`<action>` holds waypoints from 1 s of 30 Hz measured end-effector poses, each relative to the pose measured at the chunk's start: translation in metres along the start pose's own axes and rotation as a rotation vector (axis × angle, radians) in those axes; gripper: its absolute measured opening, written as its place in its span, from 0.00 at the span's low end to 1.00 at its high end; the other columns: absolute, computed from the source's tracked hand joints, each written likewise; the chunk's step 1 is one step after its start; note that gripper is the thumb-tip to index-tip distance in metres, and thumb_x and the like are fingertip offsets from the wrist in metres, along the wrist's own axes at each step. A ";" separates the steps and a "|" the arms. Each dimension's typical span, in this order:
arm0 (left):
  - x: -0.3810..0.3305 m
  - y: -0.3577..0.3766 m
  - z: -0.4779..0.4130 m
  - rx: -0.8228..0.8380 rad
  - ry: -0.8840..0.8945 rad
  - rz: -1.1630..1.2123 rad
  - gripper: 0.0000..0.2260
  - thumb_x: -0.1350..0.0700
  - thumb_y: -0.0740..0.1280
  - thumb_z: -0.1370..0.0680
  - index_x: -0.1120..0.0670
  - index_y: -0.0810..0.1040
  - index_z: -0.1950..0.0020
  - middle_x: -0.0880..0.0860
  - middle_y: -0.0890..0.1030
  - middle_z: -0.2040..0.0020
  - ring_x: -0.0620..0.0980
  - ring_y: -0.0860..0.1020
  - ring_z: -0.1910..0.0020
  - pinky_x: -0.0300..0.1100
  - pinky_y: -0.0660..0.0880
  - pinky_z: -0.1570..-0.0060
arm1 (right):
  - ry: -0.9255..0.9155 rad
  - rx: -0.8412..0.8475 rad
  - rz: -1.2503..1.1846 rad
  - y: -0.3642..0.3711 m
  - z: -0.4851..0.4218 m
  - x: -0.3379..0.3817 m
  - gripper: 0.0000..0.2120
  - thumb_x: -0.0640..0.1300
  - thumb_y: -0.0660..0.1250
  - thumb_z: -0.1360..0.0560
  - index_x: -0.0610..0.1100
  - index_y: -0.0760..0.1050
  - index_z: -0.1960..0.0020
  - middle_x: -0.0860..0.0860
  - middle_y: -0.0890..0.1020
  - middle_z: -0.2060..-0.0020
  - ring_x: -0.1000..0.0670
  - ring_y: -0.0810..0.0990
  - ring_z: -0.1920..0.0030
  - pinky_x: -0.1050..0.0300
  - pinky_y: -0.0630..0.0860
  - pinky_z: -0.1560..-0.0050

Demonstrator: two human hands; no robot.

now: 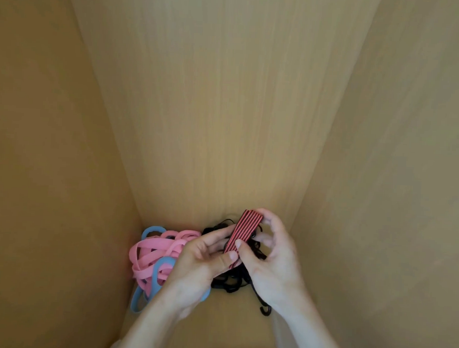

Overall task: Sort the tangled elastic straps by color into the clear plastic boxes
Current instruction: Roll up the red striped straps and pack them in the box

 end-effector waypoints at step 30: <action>0.083 -0.036 0.108 -0.074 -0.390 -0.106 0.11 0.70 0.68 0.23 0.63 0.79 0.42 0.58 0.81 0.47 0.57 0.86 0.52 0.46 0.83 0.50 | 0.357 0.264 0.157 -0.028 0.142 -0.080 0.21 0.36 0.75 0.29 0.61 0.76 0.48 0.53 0.86 0.52 0.52 0.86 0.51 0.52 0.82 0.47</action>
Point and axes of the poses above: each hand's wrist, its own z-axis away from the middle knuckle, its own y-axis out of the palm, x = y × z, the point moved 1 cm from there along -z, towards the middle knuckle
